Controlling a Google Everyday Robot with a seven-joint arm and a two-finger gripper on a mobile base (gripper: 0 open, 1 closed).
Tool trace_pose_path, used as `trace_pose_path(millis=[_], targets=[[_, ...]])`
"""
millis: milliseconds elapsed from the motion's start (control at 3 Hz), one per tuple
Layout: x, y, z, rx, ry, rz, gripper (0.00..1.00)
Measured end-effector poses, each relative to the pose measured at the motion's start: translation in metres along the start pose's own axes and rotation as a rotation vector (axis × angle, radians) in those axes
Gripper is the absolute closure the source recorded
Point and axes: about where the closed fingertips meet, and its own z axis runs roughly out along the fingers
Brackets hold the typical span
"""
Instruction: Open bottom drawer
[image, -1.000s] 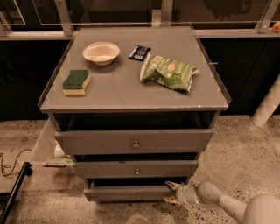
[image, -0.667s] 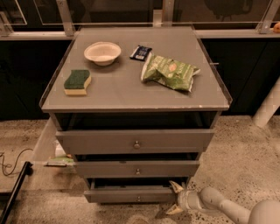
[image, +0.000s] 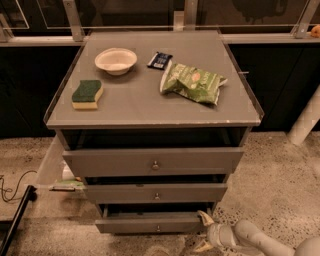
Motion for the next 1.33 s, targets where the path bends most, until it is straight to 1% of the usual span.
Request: trace_pose_path(millis=[1000, 1333], targets=[[-0.014, -0.005, -0.013, 0.000, 0.000, 0.000, 0.89], [-0.016, -0.006, -0.016, 0.000, 0.000, 0.000, 1.00]])
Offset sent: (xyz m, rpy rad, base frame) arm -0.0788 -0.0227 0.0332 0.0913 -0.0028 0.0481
